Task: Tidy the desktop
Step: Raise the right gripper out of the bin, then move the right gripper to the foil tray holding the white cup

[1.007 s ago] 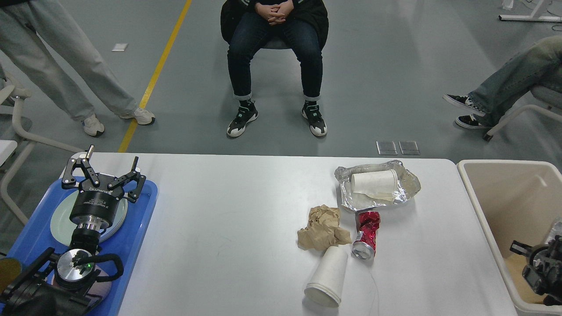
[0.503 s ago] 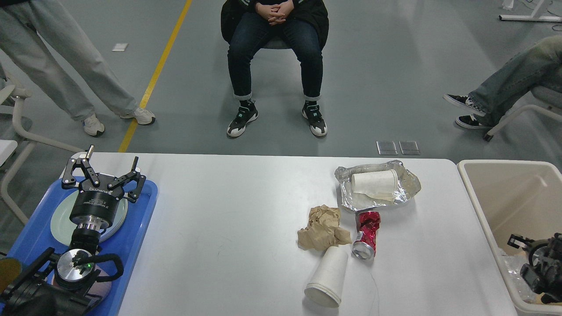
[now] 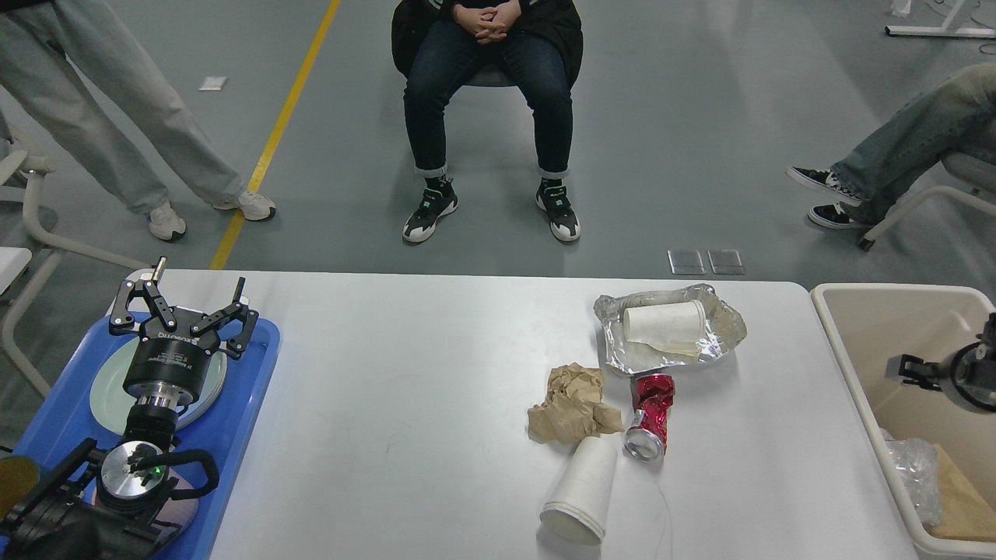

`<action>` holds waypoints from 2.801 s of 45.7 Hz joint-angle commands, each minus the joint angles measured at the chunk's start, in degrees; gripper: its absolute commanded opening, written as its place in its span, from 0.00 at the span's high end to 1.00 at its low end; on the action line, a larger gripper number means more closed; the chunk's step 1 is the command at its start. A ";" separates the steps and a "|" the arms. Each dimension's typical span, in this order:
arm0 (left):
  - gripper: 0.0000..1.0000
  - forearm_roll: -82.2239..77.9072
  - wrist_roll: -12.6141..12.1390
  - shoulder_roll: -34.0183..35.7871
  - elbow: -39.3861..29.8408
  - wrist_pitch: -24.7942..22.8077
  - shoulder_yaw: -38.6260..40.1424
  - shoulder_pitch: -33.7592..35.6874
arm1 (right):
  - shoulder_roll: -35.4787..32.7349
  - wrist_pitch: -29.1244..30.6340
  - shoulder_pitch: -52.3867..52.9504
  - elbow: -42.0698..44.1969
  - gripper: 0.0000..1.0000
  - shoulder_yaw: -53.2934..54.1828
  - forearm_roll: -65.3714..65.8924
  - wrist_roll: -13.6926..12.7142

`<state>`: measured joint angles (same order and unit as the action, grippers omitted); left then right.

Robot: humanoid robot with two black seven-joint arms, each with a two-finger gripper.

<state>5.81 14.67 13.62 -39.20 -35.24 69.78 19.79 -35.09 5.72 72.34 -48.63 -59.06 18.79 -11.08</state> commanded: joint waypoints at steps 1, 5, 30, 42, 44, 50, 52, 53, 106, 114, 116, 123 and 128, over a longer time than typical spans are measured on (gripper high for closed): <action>0.04 -0.01 -0.08 0.00 0.00 -0.09 0.00 0.08 | 1.60 5.25 17.29 -13.67 0.00 -10.89 -0.24 -1.57; 0.04 -0.01 -0.08 0.00 0.00 0.00 0.00 0.08 | 4.59 14.73 26.61 -18.16 0.00 -12.92 -0.51 -1.57; 0.04 -0.01 0.09 0.00 0.00 0.00 -0.09 -0.01 | 16.37 38.15 68.20 -43.83 0.00 -12.83 -12.90 -1.66; 0.04 -0.01 0.01 0.00 0.00 0.00 0.00 -0.01 | 18.22 29.00 68.29 -47.35 0.00 -12.39 -13.16 -1.66; 0.04 -0.01 0.01 0.00 0.00 0.00 0.00 -0.01 | 18.22 29.52 68.38 -47.35 0.00 -12.13 -13.16 -1.31; 0.04 -0.01 0.01 0.00 0.00 0.00 0.00 -0.01 | 18.31 29.52 68.29 -47.26 0.00 -11.87 -13.34 -1.05; 0.04 -0.01 0.01 0.00 0.00 0.00 0.00 -0.01 | 18.22 29.26 68.29 -47.18 0.00 -11.69 -13.34 -0.87; 0.04 -0.01 0.01 0.00 0.00 0.00 0.00 -0.01 | 18.05 28.91 67.94 -46.91 0.00 -11.34 -13.43 -0.87; 0.04 -0.01 0.01 0.00 0.00 -0.09 0.00 -0.01 | 27.89 -6.25 0.36 5.46 0.03 8.08 -55.97 -2.19; 0.04 -0.01 0.01 0.00 0.00 -0.09 0.00 -0.01 | 29.65 -5.90 -7.73 15.40 0.07 10.10 -55.09 -4.47; 0.04 -0.01 0.01 0.00 0.00 0.00 0.00 -0.01 | 29.65 -5.99 -8.00 15.84 0.14 10.28 -55.09 -4.47; 0.04 -0.01 0.01 0.00 0.00 -0.09 0.00 -0.01 | 29.73 -5.99 -8.00 16.02 0.23 11.07 -53.86 -4.47; 0.04 -0.01 0.01 0.00 0.00 -0.09 0.00 -0.01 | 29.56 -5.81 -8.09 16.02 0.41 12.92 -52.28 -4.47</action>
<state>5.80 14.68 13.62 -39.20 -35.32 69.78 19.78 -5.43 -0.23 64.31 -32.65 -47.69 -35.04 -15.55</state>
